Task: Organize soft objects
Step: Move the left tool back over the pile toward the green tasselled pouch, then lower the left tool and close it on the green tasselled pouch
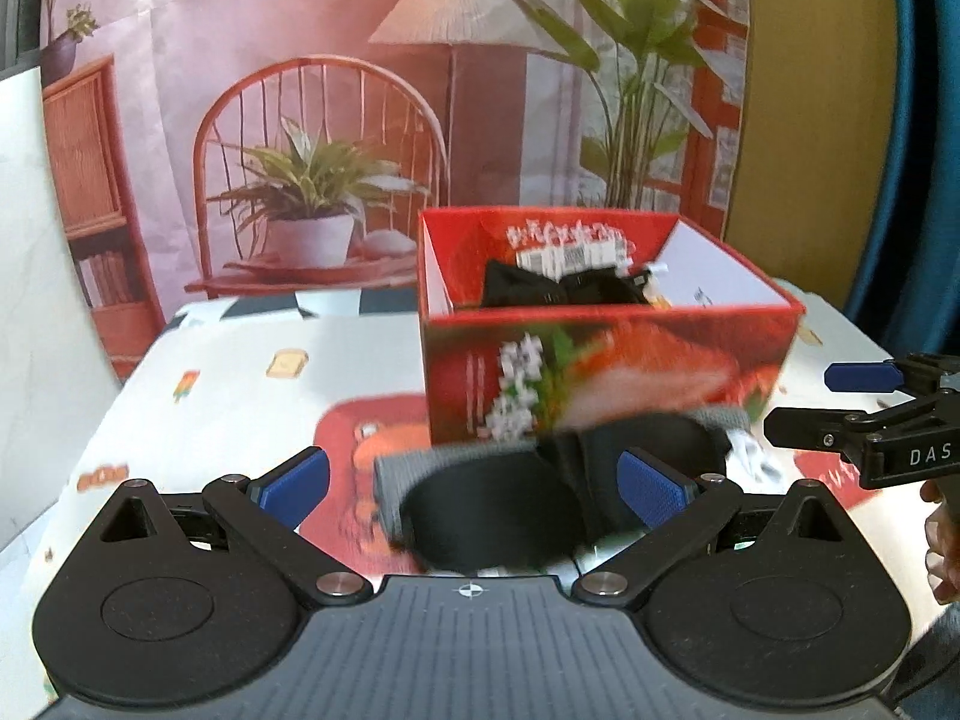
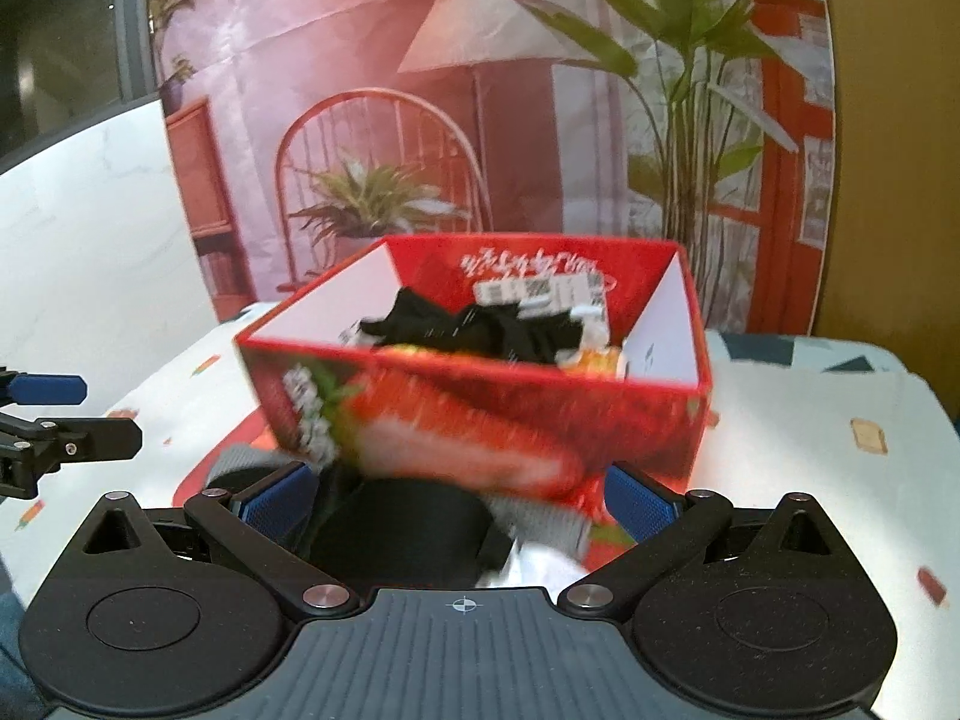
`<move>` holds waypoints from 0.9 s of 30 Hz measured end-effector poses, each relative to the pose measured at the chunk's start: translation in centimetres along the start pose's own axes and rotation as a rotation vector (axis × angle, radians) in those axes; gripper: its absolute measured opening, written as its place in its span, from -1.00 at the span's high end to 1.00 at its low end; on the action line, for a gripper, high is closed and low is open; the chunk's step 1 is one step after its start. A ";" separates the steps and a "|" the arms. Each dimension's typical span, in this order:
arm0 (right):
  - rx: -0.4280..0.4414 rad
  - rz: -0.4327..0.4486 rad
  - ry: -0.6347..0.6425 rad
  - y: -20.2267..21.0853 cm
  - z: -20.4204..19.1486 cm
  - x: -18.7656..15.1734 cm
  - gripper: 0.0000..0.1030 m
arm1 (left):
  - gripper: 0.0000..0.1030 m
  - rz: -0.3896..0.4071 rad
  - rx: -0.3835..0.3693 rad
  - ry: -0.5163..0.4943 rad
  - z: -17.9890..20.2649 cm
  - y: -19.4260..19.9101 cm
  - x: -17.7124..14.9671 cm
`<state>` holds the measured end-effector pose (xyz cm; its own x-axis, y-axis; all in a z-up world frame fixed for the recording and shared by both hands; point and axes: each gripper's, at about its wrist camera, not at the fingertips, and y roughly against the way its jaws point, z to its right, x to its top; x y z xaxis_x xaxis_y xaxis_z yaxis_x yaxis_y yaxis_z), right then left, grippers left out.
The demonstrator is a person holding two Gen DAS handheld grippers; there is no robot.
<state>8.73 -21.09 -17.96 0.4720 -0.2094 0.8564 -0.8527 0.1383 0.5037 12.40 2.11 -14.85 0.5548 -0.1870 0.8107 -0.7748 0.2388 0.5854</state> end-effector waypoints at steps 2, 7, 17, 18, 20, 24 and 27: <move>0.003 -0.006 0.008 0.5 -0.4 -1.1 -0.92 | -1.00 -0.014 -0.012 0.003 0.1 0.1 -1.0; 0.039 -0.028 0.023 1.7 -1.5 -3.9 -0.85 | -0.99 -0.042 -0.048 0.036 0.6 0.2 -3.5; 0.062 -0.089 0.031 3.0 -2.8 -8.6 -0.69 | -0.99 -0.079 -0.095 0.083 1.5 -0.2 -6.7; 0.064 -0.095 0.024 2.9 -2.8 -9.0 -0.66 | -0.99 -0.079 -0.096 0.087 1.5 -0.2 -6.9; 0.064 -0.103 0.012 2.9 -2.9 -9.7 -0.61 | -0.99 -0.083 -0.099 0.088 1.4 -0.3 -7.4; 0.056 -0.091 0.009 3.5 -3.0 -10.6 -0.58 | -0.98 -0.090 -0.107 0.085 1.5 -0.6 -7.7; 0.047 -0.078 0.002 4.2 -2.7 -10.6 -0.53 | -0.97 -0.091 -0.115 0.091 1.4 -0.8 -7.9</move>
<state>0.69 -15.70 -24.62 0.5380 -0.2162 0.8147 -0.8226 0.0762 0.5635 8.19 2.06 -21.72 0.6504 -0.1272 0.7489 -0.6830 0.3335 0.6498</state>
